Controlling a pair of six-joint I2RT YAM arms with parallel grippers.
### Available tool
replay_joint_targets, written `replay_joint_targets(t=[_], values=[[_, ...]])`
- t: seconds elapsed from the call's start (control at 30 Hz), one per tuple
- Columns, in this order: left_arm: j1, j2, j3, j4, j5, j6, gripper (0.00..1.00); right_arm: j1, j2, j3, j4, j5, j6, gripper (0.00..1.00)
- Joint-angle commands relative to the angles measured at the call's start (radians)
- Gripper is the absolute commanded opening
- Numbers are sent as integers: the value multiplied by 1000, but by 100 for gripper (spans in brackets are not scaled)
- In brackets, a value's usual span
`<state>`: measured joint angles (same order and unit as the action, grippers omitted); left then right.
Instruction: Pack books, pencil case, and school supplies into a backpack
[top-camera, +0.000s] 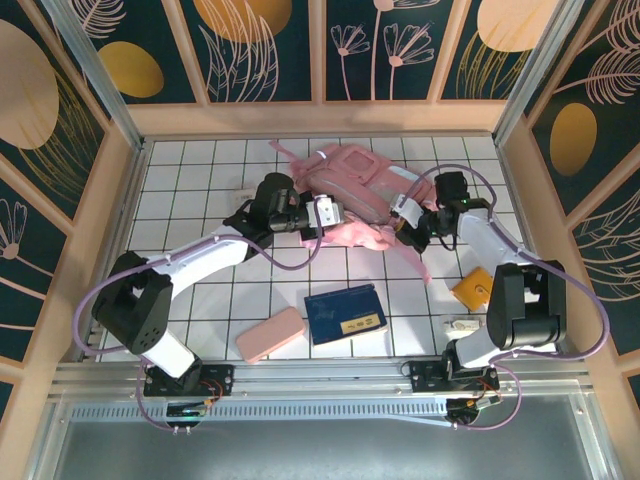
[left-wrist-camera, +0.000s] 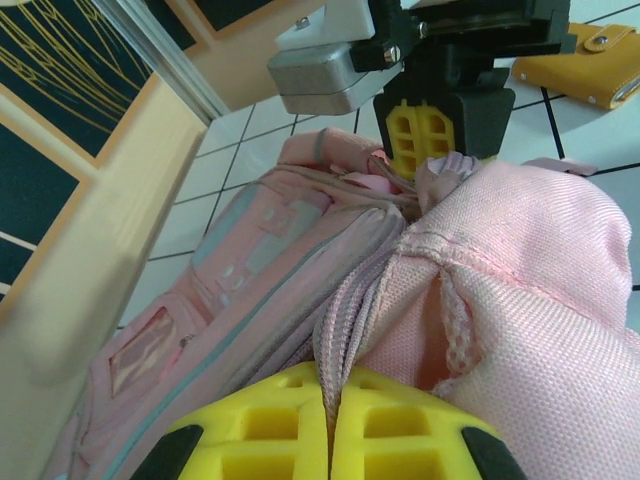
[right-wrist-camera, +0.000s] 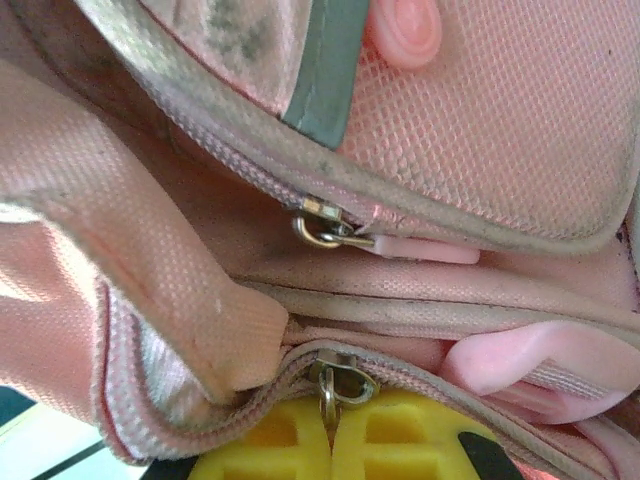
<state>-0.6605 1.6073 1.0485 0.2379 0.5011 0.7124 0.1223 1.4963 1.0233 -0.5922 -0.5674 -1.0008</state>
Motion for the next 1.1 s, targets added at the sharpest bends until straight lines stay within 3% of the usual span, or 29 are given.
replay_joint_targets(t=[0.0, 0.17, 0.23, 0.4, 0.6, 0.9, 1.07], values=[[-55, 37, -31, 116, 103, 20, 0, 75, -90, 60, -115, -230, -49, 0], [-54, -32, -98, 40, 17, 102, 0, 33, -162, -34, -94, -29, -55, 0], [-50, -60, -129, 36, -13, 109, 0, -9, -186, -61, -83, -13, -56, 0], [-36, -55, -165, 126, -67, 79, 0, -32, -218, -63, -73, -115, -46, 0], [14, -9, -150, 268, -122, -8, 0, -37, -249, -138, -36, -97, -44, 0], [19, 69, -34, 223, -160, 55, 0, 24, -283, -188, 59, -279, 11, 0], [10, 100, 20, 179, -86, 78, 0, 94, -242, -177, 123, -325, 71, 0]])
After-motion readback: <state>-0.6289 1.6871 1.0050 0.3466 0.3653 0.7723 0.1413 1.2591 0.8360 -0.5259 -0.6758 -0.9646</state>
